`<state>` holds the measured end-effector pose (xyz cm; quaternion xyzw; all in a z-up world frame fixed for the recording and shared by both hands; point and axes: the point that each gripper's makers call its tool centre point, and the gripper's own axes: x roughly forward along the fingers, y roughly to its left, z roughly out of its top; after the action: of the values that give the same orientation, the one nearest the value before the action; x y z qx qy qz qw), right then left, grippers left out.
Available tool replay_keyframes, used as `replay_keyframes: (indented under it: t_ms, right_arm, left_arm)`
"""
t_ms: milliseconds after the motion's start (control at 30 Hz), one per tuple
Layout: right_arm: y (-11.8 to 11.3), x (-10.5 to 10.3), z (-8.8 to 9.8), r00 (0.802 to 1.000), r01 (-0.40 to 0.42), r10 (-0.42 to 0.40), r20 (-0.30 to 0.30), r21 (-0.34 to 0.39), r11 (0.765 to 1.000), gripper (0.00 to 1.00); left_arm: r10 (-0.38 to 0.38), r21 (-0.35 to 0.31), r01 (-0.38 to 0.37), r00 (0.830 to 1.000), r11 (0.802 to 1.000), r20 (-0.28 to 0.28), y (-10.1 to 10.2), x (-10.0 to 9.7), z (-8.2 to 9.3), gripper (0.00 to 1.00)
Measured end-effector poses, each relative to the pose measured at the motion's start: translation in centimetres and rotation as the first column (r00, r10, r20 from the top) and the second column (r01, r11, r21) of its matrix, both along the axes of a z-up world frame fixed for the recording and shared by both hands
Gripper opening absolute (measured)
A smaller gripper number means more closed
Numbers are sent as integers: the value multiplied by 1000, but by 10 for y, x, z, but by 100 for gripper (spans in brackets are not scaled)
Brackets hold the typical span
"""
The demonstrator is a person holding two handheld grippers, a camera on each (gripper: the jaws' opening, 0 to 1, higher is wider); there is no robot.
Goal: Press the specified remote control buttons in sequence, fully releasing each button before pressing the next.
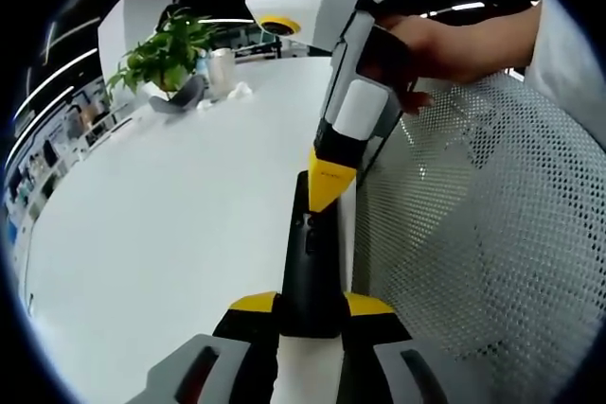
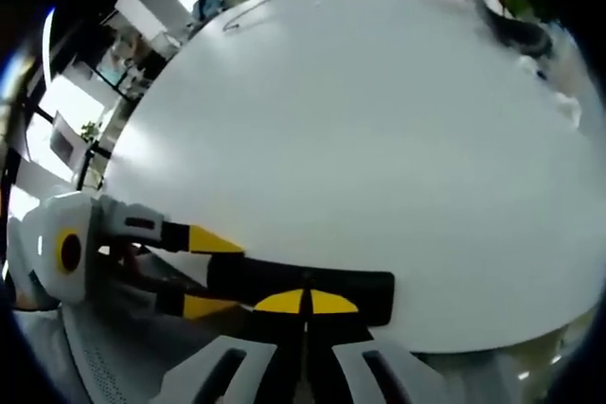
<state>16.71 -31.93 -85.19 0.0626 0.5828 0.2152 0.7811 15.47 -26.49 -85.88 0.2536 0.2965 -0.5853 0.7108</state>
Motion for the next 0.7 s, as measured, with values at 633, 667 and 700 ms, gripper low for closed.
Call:
replay_keyframes:
  t_ms: [633, 667, 700]
  right_arm:
    - [-6, -6, 0, 998, 5, -9, -61, -71, 997, 0]
    - [-7, -6, 0, 998, 8, -13, -62, -75, 997, 0]
    - [-8, -7, 0, 998, 14, -20, -65, -78, 997, 0]
  left_arm:
    - [-5, -2, 5, 1000, 1000, 4, -1, 2, -1, 24]
    - [-5, -2, 5, 1000, 1000, 4, -1, 2, -1, 24]
    - [-5, -3, 5, 1000, 1000, 4, -1, 2, -1, 24]
